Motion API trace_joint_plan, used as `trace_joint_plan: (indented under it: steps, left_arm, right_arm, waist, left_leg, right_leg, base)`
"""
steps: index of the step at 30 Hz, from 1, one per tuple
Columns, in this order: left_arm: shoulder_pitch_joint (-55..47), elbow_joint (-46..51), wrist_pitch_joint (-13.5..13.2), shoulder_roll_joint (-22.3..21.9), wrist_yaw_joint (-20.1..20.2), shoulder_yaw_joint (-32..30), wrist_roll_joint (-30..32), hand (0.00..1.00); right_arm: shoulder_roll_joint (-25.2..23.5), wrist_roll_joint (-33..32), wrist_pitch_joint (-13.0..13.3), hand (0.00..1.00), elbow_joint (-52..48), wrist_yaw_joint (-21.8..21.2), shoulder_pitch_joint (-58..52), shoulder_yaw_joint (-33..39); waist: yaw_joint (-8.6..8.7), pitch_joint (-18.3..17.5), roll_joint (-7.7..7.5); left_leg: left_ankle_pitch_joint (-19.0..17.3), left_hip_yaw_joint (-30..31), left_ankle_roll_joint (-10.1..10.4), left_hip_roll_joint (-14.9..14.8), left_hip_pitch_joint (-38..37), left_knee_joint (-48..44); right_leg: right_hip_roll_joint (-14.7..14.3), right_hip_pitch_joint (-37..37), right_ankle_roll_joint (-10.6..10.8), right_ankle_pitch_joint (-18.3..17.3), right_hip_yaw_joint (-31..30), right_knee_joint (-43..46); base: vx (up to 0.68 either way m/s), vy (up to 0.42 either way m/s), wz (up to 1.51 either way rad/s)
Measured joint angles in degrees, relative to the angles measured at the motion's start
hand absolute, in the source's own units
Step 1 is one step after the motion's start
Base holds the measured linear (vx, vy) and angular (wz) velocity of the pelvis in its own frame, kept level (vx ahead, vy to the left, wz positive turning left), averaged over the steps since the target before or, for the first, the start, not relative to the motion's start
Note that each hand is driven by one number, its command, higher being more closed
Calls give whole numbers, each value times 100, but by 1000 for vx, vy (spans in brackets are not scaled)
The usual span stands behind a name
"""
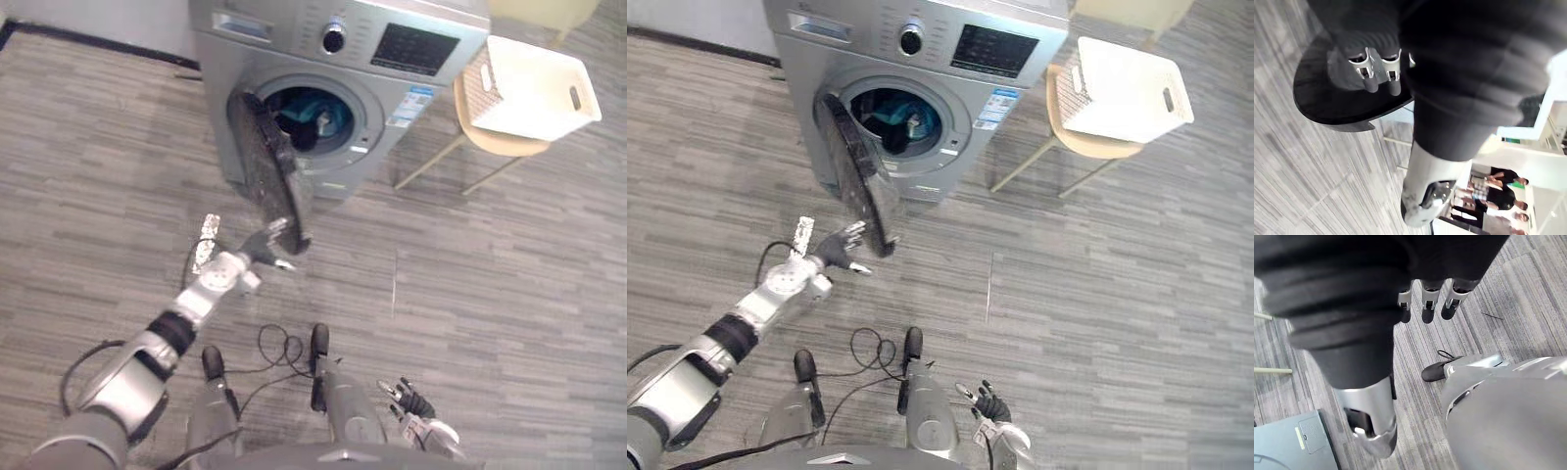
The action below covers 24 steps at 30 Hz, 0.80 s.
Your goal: Pick up the laundry basket with both hands and put the clothes into the washing machine.
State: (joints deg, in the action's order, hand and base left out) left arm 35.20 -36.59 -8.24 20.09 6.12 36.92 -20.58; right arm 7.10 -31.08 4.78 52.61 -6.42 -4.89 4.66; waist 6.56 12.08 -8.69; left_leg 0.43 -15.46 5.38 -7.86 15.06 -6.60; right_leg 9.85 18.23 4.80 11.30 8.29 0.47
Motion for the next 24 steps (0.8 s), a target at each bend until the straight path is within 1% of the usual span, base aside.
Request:
trace_joint_plan:
  steps: [1,2,4,5,7,9,10,11,12,14,15,17,20,22,24]
  left_arm:
    - [151,41,-68,-160,-101,75,21,0]
    - [263,197,-74,-286,-145,163,14,0]
    - [493,502,-156,-639,-202,339,10,0]
    - [583,625,-215,-888,-212,438,9,0]
    - [629,691,-326,-1280,-254,526,9,0]
    - [633,767,-372,-1518,-343,543,-4,0]
    - [629,875,-385,-1603,-369,572,-7,0]
    - [625,979,-446,-1696,-380,599,-21,0]
    - [612,1073,-475,-1752,-400,599,-61,0]
    - [612,1133,-542,-1789,-413,594,-65,0]
    - [611,1139,-565,-1804,-416,593,-65,0]
    - [554,1139,-565,-1813,-422,588,-65,0]
    - [413,1139,-564,-1840,-419,586,-61,0]
    - [316,1139,-563,-1838,-419,584,-60,0]
    - [310,1138,-561,-1834,-415,571,-57,0]
  right_arm:
    - [12,0,3,0,-11,5,0,14]
    - [20,1,7,0,-18,19,-7,40]
    - [11,5,1,0,-55,44,-115,155]
    - [-6,5,-2,0,-122,43,-211,238]
    - [-8,5,2,0,-264,64,-477,369]
    - [-14,7,0,0,-320,70,-634,509]
    - [-14,10,-2,0,-348,77,-731,563]
    - [-18,29,-11,0,-388,84,-896,611]
    - [-46,133,-20,0,-426,88,-1065,700]
    - [-58,219,-31,0,-438,95,-1243,773]
    - [-58,227,-39,0,-437,109,-1327,813]
    - [-84,227,-98,0,-441,144,-1338,903]
    - [-158,227,-120,0,-458,145,-1355,911]
    - [-232,227,-121,0,-497,142,-1397,905]
    - [-273,227,-121,0,-539,142,-1401,904]
  waist:
    - [40,-6,1]
    - [66,-9,5]
    - [112,-69,48]
    - [120,-135,41]
    - [139,-370,89]
    - [175,-479,162]
    - [184,-516,208]
    - [193,-578,276]
    - [195,-684,350]
    - [218,-806,447]
    - [230,-871,518]
    - [266,-913,585]
    - [273,-972,586]
    - [254,-1051,580]
    - [238,-1055,579]
  left_leg:
    - [-1,-120,0,-4,-102,43]
    - [-2,-209,2,-1,-184,111]
    - [-14,-358,19,7,-283,194]
    - [-45,-497,40,3,-394,206]
    - [-154,-759,83,-22,-605,213]
    - [-294,-958,114,-91,-814,163]
    - [-360,-1016,112,-102,-897,152]
    - [-472,-1080,139,-132,-918,127]
    - [-585,-1126,163,-165,-924,74]
    - [-587,-1134,168,-178,-940,74]
    - [-578,-1137,179,-184,-963,85]
    - [-545,-1146,228,-189,-1034,100]
    - [-525,-1147,231,-179,-1136,180]
    - [-494,-1147,181,-179,-1135,188]
    - [-491,-1136,177,-167,-1140,193]
  right_leg:
    - [-16,-4,0,0,-113,-10]
    - [-24,-4,3,-2,-194,-22]
    - [-36,-4,11,-8,-303,-40]
    - [-52,-25,12,-8,-447,-43]
    - [-102,-45,32,3,-684,-44]
    - [-136,-141,74,10,-874,-51]
    - [-161,-181,129,14,-954,-54]
    - [-186,-229,142,6,-1023,-72]
    - [-204,-230,187,-8,-1081,-87]
    - [-219,-232,259,-55,-1075,-86]
    - [-227,-247,267,-62,-1069,-86]
    - [-232,-311,262,-58,-1066,-92]
    - [-227,-416,264,-60,-1046,-117]
    - [-222,-425,265,-61,-1035,-133]
    - [-206,-432,266,-61,-1003,-135]
  base:
    - [96,1,-45]
    - [100,1,-45]
    - [65,4,-33]
    - [68,4,-49]
    - [70,6,-70]
    - [35,5,-56]
    - [-10,-7,-36]
    - [-53,-13,-36]
    - [-66,-31,-26]
    - [-40,-44,-9]
    - [-14,-39,-1]
    - [-8,-21,-1]
    - [-6,-24,5]
    - [13,-16,5]
    - [17,-8,7]
